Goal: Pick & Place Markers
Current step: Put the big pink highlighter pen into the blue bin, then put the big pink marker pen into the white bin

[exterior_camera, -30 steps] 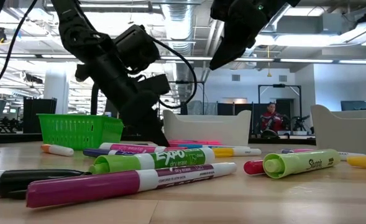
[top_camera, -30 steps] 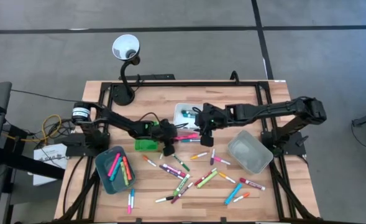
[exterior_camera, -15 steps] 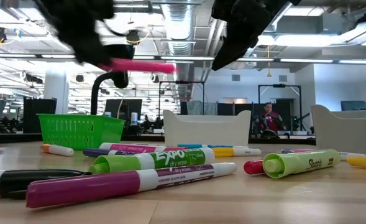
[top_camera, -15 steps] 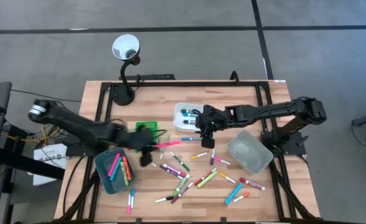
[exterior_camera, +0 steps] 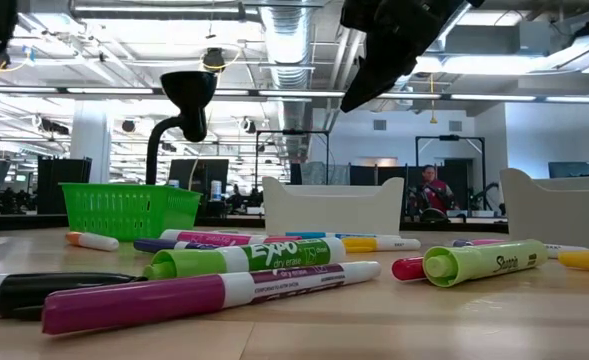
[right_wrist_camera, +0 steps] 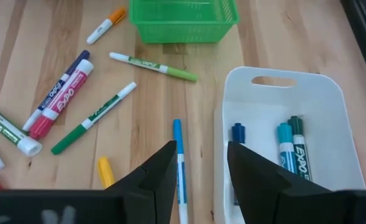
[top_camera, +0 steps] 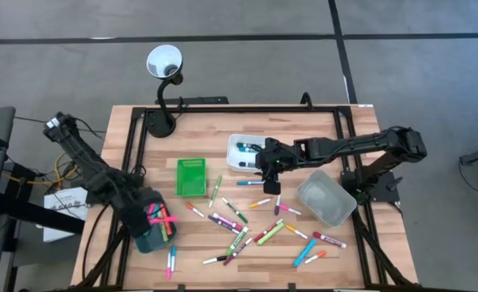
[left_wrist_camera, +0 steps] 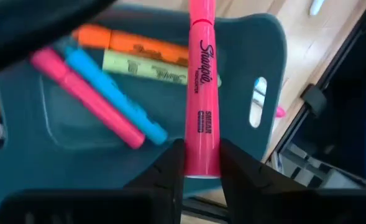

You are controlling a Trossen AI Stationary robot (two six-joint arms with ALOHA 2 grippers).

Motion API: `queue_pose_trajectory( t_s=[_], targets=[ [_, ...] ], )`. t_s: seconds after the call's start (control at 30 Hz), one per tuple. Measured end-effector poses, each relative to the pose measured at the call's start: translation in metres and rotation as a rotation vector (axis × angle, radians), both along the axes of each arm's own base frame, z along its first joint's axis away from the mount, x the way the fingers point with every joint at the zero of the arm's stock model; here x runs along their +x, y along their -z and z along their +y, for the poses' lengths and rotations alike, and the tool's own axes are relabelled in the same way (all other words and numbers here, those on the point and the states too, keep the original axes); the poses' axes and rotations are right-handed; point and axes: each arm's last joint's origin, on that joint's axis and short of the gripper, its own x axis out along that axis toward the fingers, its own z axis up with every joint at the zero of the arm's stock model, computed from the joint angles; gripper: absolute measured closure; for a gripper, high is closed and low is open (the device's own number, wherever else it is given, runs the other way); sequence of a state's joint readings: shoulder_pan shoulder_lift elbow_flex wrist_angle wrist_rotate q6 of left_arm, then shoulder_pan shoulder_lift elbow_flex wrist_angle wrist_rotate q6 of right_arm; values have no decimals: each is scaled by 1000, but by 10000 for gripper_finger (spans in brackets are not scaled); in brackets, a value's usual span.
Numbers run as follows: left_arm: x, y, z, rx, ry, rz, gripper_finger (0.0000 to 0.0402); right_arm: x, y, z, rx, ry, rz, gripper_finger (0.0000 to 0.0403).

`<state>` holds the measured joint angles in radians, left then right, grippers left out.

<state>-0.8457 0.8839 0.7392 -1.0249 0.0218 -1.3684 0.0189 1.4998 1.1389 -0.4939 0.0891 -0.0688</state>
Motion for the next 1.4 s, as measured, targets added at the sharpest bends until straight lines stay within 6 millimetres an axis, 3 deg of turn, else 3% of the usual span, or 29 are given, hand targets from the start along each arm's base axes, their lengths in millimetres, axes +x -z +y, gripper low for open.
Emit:
queue_pose_trajectory(
  t_s=[0.3,0.47,0.6,0.83,0.93,1.13,1.4],
  targets=[
    [-11,4,-5,-17,-86,120,320,0,0,0,-12,-13,1,268],
    [-13,29,-2,52,-134,204,305,0,0,0,-11,-13,0,270],
    [-14,44,0,91,-139,262,283,0,0,0,-11,-13,-2,269],
    [-8,45,-1,68,-156,236,223,1,-1,0,-8,-16,-9,270],
    [2,35,0,69,-172,110,213,1,-1,3,18,-5,-16,269],
    [24,-3,6,195,-119,-207,224,3,3,20,37,-35,-1,263],
    [57,-26,17,558,57,-584,237,21,51,50,95,-26,136,230]
  ],
)
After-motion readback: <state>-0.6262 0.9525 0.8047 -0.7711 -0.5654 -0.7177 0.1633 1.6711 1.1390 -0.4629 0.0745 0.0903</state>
